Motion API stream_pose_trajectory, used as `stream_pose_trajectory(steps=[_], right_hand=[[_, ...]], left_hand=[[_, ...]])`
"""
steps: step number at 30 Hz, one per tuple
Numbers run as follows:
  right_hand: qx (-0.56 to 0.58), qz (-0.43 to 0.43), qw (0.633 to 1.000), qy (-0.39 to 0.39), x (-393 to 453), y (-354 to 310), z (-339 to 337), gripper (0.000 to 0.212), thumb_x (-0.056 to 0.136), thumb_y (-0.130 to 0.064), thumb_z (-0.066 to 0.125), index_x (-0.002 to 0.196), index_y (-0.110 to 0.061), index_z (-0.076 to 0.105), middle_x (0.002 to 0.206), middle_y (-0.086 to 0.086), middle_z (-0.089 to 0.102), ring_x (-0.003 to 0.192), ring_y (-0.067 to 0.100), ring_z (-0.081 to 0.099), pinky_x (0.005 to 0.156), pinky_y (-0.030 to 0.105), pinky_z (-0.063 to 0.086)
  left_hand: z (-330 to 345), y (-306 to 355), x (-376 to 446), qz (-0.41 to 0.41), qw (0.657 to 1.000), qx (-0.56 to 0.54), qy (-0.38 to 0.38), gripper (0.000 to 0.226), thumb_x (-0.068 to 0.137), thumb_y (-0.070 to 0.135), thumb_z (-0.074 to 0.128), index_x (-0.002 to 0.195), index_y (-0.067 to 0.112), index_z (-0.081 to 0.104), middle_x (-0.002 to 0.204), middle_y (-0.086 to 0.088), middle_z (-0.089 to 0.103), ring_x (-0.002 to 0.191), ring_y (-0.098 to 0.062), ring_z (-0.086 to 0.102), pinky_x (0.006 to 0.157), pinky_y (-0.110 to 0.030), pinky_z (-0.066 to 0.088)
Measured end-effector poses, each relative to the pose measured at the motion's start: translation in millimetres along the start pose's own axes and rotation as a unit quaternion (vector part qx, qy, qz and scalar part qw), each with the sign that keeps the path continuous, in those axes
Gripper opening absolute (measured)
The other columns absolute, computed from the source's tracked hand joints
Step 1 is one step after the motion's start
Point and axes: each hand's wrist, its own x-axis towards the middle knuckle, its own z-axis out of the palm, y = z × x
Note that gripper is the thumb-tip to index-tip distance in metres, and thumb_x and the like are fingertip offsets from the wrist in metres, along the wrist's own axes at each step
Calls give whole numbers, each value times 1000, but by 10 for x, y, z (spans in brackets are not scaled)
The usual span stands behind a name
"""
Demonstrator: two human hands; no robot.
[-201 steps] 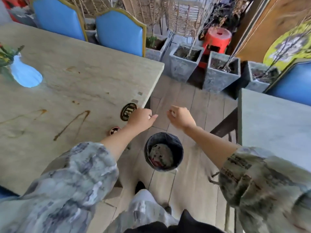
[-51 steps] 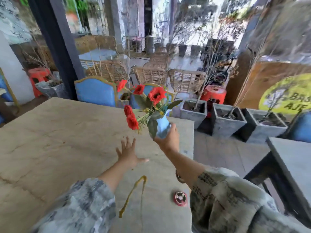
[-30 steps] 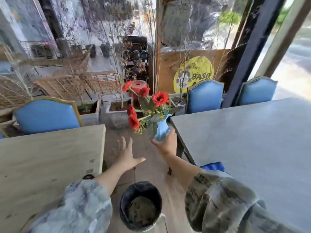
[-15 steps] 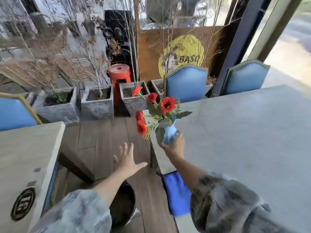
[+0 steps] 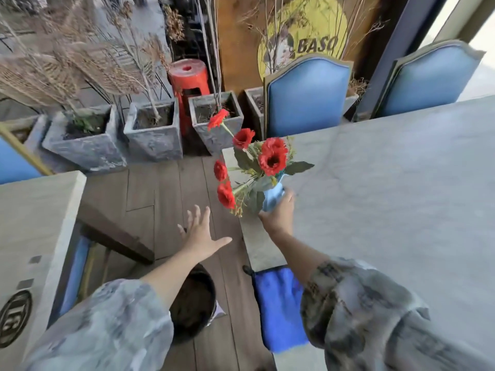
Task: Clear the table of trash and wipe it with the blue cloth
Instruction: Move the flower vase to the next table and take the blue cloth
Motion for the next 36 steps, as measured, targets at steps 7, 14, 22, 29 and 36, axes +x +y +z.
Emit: stream_pose_trajectory(steps=[7,14,22,29,36], right_hand=[[24,-13,999,-18,-94,1,-22,79,70,-33,57,138,-3,30,130,17,39,123,31,37,103,46,37],[5,21,1000,-23,-341,106,-245,93,68,-20,84,141,-9,28,138,11,40,130,24,36,106,37,36],[-147,34,988,-20,-1343,528,-880,44,82,-23,65,123,-11,53,117,9,56,113,28,47,101,39,35],[-143,92,985,-28,-1890,709,-1088,51,81,-28,69,125,-9,50,105,10,57,107,26,49,94,38,42],[-138,93,986,-28,-2135,662,-1028,39,85,-15,64,121,-7,54,113,10,60,108,27,52,88,31,41]], left_hand=[[178,37,-144,-1,1000,-13,-29,110,75,71,57,152,24,-6,159,-6,-17,146,-28,-15,114,-58,-2],[378,161,-516,1,996,-60,-64,107,77,71,56,152,23,-3,159,-6,-15,147,-28,-13,115,-57,-1],[744,454,-1215,-30,946,-308,-96,84,86,53,60,150,16,21,148,-5,38,135,-22,38,106,-32,34],[1045,692,-1617,-140,902,-407,-28,52,82,45,68,117,11,51,106,-1,61,97,-19,58,86,-30,46],[1129,619,-1733,-136,889,-436,-28,32,85,33,68,104,10,55,100,-3,65,89,-20,60,76,-30,48]])
